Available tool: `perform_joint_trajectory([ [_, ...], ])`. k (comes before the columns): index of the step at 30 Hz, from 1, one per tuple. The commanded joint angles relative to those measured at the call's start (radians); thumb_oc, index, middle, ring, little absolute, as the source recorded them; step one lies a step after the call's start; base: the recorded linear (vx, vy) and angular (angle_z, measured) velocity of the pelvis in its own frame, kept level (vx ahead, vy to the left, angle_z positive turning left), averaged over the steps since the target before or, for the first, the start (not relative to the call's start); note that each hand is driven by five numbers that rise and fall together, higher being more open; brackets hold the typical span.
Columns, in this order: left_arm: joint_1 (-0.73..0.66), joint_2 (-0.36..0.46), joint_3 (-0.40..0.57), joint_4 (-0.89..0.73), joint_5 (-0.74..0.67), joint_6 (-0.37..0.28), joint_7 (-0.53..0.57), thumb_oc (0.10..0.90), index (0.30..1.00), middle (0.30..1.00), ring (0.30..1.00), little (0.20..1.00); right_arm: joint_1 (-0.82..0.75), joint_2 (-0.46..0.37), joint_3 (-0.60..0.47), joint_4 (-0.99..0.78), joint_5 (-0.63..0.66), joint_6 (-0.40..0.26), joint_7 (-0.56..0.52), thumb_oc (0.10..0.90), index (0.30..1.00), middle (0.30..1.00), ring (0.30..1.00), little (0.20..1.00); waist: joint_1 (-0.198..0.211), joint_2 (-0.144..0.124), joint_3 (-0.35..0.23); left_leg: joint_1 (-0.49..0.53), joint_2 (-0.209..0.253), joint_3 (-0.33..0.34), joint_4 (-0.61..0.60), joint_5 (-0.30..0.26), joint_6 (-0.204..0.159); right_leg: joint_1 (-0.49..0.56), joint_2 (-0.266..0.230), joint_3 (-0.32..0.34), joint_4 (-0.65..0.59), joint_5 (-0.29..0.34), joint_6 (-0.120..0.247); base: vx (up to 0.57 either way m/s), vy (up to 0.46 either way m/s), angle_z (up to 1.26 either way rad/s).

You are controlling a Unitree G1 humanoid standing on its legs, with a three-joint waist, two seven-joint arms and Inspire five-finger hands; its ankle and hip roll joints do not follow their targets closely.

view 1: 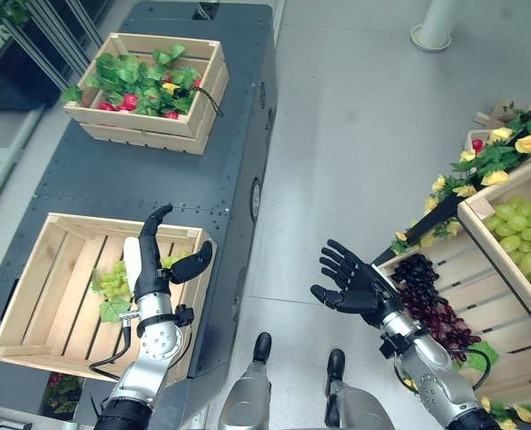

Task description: Pick up the fruits from the basket on one side to the basket on the other side

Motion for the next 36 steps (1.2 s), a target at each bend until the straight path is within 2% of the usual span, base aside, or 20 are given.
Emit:
perform_joint_trajectory([
  [1,-0.016,0.14,0.1,0.054,0.096,0.046,0.097,0.8,0.9,0.9,0.9,0.9,0.035,-0.01,0.001,-0.043,-0.077,-0.04,-0.007,0.8,0.9,0.9,0.9,0.9,-0.007,-0.053,-0.079,-0.015,-0.08,0.063,-0.014,0.001,0.06,-0.057,-0.022,-0.018,0.108,-0.035,-0.05,0.03,0.132,0.01],
  [3,-0.007,0.182,0.097,0.089,0.143,0.119,0.102,0.8,0.9,0.9,0.9,0.9,0.046,-0.025,0.002,-0.006,-0.084,-0.035,-0.005,0.8,0.9,0.9,0.9,0.9,-0.011,-0.048,-0.07,-0.012,-0.08,0.061,-0.027,0.004,0.061,-0.059,-0.023,-0.015,0.102,-0.032,-0.047,0.02,0.095,0.02],
  [4,-0.007,0.187,0.094,0.092,0.144,0.125,0.107,0.8,0.9,0.9,0.9,0.9,0.046,-0.026,0.002,-0.002,-0.087,-0.035,-0.007,0.8,0.9,0.9,0.9,0.9,-0.011,-0.048,-0.068,-0.012,-0.08,0.061,-0.028,0.005,0.061,-0.06,-0.023,-0.014,0.102,-0.031,-0.046,-0.03,0.096,0.04],
  [8,-0.058,0.271,0.049,0.164,0.228,0.249,0.138,0.8,0.9,0.9,0.9,0.9,0.028,-0.045,0.031,0.046,-0.103,-0.034,-0.019,0.8,0.9,0.9,0.9,0.9,-0.015,-0.043,-0.037,-0.019,-0.083,0.058,-0.048,0.012,0.067,-0.079,-0.024,-0.017,0.094,-0.02,-0.039,-0.05,0.081,0.02],
  [9,-0.06,0.271,0.048,0.164,0.228,0.249,0.138,0.8,0.9,0.9,0.9,0.9,0.028,-0.044,0.031,0.046,-0.103,-0.034,-0.019,0.8,0.9,0.9,0.9,0.9,-0.014,-0.043,-0.037,-0.02,-0.083,0.058,-0.048,0.012,0.067,-0.079,-0.024,-0.017,0.095,-0.02,-0.039,-0.07,0.067,0.03],
  [10,-0.093,0.304,0.019,0.203,0.26,0.296,0.129,0.8,0.9,0.9,0.9,0.9,0.015,-0.049,0.045,0.051,-0.109,-0.027,-0.031,0.8,0.9,0.9,0.9,0.9,-0.017,-0.044,-0.02,-0.03,-0.085,0.057,-0.045,0.012,0.072,-0.093,-0.023,-0.012,0.099,-0.016,-0.036,-0.06,0.051,0.03],
  [11,-0.11,0.313,0.01,0.223,0.271,0.308,0.112,0.8,0.9,0.9,0.9,0.9,0.011,-0.052,0.053,0.055,-0.111,-0.028,-0.039,0.8,0.9,0.9,0.9,0.9,-0.018,-0.045,-0.014,-0.035,-0.086,0.057,-0.042,0.011,0.073,-0.098,-0.023,-0.01,0.102,-0.015,-0.035,-0.09,0.072,0.02],
  [12,-0.153,0.335,-0.03,0.264,0.289,0.363,0.065,0.8,0.9,0.9,0.9,0.9,0.004,-0.055,0.066,0.062,-0.122,-0.031,-0.053,0.8,0.9,0.9,0.9,0.9,-0.021,-0.048,0.002,-0.045,-0.088,0.059,-0.032,0.008,0.076,-0.107,-0.024,-0.008,0.109,-0.014,-0.033,-0.05,0.046,0.01],
  [15,-0.189,0.35,-0.071,0.312,0.321,0.415,0.036,0.8,0.9,0.9,0.9,0.9,-0.004,-0.067,0.079,0.067,-0.112,-0.031,-0.063,0.8,0.9,0.9,0.9,0.9,-0.025,-0.051,0.026,-0.059,-0.09,0.06,-0.016,0.007,0.08,-0.118,-0.025,-0.002,0.12,-0.01,-0.03,-0.01,0.051,0.03],
  [23,-0.336,0.387,-0.155,0.471,0.331,0.468,0.037,0.8,0.9,0.9,0.9,0.9,-0.056,-0.078,0.123,0.081,-0.111,-0.056,-0.076,0.8,0.9,0.9,0.9,0.9,-0.031,-0.084,0.1,-0.131,-0.088,0.076,0.034,0.004,0.09,-0.186,-0.022,0.019,0.163,-0.002,-0.032,-0.03,0.036,0.0],
  [30,-0.499,0.435,-0.218,0.586,0.326,0.482,0.049,0.8,0.9,0.9,0.9,0.9,-0.114,-0.074,0.17,0.074,-0.116,-0.083,-0.115,0.8,0.9,0.9,0.9,0.9,-0.037,-0.138,0.182,-0.254,-0.087,0.095,0.158,-0.014,0.106,-0.287,-0.011,0.04,0.243,0.009,-0.033,-0.04,0.013,0.03],
  [34,-0.573,0.467,-0.258,0.625,0.338,0.485,0.041,0.8,0.9,0.9,0.9,0.9,-0.135,-0.072,0.188,0.08,-0.106,-0.091,-0.126,0.8,0.9,0.9,0.9,0.9,-0.042,-0.152,0.197,-0.307,-0.087,0.097,0.195,-0.021,0.112,-0.339,-0.005,0.048,0.277,0.011,-0.033,-0.02,0.013,-0.01],
  [36,-0.608,0.471,-0.282,0.623,0.32,0.52,0.054,0.8,0.9,0.9,0.9,0.9,-0.142,-0.071,0.191,0.078,-0.101,-0.098,-0.122,0.8,0.9,0.9,0.9,0.9,-0.048,-0.157,0.197,-0.347,-0.087,0.097,0.205,-0.019,0.113,-0.374,-0.001,0.049,0.28,0.017,-0.032,-0.04,0.027,-0.03],
])
